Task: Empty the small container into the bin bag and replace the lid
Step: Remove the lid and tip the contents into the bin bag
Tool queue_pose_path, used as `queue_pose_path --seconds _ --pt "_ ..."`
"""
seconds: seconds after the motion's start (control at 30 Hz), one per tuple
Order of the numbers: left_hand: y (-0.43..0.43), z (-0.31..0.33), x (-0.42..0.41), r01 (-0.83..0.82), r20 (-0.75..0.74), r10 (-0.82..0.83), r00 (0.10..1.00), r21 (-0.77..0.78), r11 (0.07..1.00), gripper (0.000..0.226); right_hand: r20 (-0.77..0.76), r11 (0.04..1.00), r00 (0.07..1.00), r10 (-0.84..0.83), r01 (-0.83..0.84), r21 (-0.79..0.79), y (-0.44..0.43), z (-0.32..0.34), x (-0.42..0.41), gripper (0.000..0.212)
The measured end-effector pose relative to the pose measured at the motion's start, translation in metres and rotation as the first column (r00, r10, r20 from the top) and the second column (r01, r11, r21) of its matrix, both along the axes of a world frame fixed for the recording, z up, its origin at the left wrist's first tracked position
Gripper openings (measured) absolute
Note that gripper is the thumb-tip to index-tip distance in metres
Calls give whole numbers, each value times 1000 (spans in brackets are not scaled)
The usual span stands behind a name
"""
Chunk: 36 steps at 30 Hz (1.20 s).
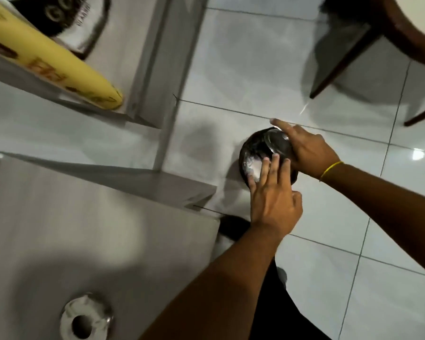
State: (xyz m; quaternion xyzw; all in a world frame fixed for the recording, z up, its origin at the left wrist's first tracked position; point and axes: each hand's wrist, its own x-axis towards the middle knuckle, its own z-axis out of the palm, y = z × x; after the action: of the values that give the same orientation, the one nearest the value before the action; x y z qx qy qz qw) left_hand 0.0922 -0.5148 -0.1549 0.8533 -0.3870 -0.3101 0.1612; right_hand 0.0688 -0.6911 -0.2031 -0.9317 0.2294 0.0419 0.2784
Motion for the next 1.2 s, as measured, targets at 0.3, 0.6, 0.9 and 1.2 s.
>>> queue_pose_path --seconds 0.3,0.6,0.9,1.2 --pt "52 -75 -13 -44 -51 57 997 228 973 76 -195 803 869 455 -494 -333 -4 -115 -1 90" --pt "62 -91 -27 -108 -34 118 992 218 970 68 -381 688 761 524 -643 -338 5 -136 3 75" --pt "78 -101 -29 -135 2 138 990 193 972 68 -473 606 719 510 -690 -396 5 -168 5 96" --pt "90 -105 -45 -108 25 105 994 206 973 74 -469 669 743 477 -653 -355 8 -164 6 82"
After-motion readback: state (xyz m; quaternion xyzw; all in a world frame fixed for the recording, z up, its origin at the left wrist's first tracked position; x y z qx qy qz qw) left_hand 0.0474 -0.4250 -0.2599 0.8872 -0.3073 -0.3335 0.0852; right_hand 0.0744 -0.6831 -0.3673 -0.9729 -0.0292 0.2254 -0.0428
